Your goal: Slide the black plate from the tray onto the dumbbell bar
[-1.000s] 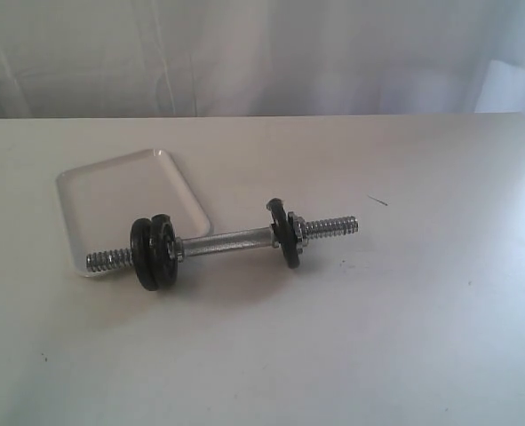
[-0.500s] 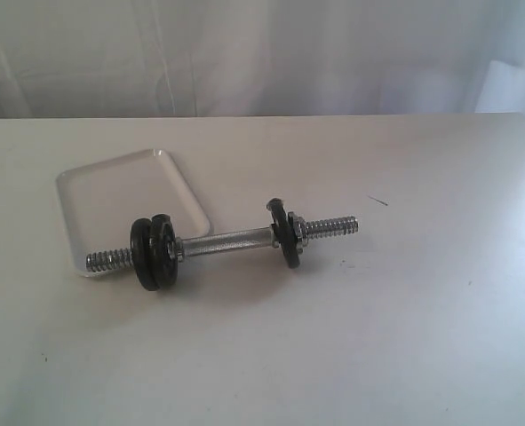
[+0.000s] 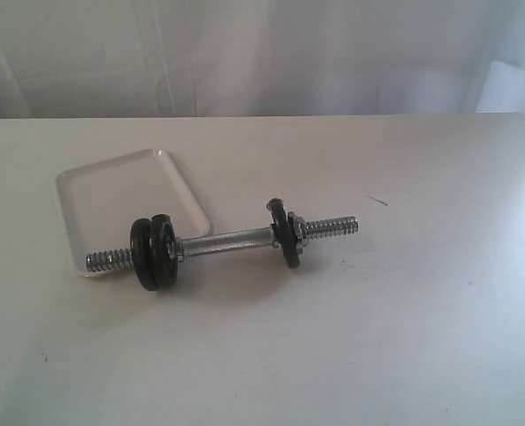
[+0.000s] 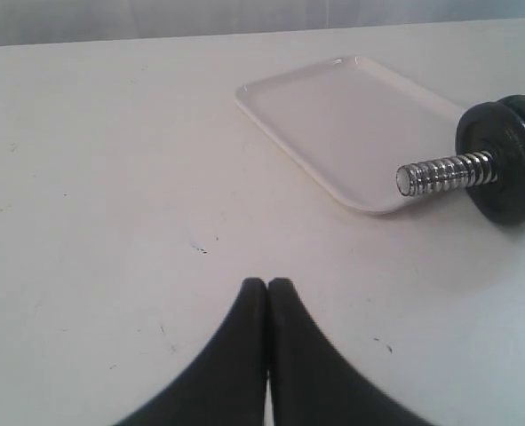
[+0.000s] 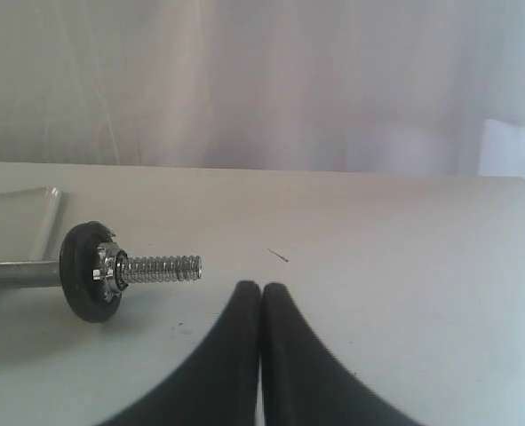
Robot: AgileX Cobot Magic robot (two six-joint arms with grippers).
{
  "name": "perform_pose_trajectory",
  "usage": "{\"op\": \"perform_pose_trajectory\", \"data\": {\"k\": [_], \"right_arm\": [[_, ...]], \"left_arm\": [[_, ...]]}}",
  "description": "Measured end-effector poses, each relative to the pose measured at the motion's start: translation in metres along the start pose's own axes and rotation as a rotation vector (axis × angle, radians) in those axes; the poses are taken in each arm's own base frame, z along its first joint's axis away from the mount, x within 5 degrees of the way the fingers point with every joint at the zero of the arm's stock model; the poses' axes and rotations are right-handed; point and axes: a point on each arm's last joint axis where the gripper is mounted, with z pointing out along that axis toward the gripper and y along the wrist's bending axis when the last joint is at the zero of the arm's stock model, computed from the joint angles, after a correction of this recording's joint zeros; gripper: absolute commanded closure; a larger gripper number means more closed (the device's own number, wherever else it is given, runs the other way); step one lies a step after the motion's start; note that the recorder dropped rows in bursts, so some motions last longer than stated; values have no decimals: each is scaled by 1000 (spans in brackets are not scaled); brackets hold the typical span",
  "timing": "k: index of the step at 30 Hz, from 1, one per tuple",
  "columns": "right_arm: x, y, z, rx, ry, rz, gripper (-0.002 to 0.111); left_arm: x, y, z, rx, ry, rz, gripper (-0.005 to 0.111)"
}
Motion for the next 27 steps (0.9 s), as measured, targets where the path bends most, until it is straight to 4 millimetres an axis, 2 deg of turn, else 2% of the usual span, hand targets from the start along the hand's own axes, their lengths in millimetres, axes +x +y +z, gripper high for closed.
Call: {"op": "perform_pose_trajectory", "data": {"k": [18, 27], "right_arm": [[1, 0, 0, 6, 16, -41, 108], [5, -14, -2, 242, 54, -8, 108]], "left_arm": [[0, 0, 0, -1, 4, 16, 107], [0, 0, 0, -1, 4, 16, 107]]}}
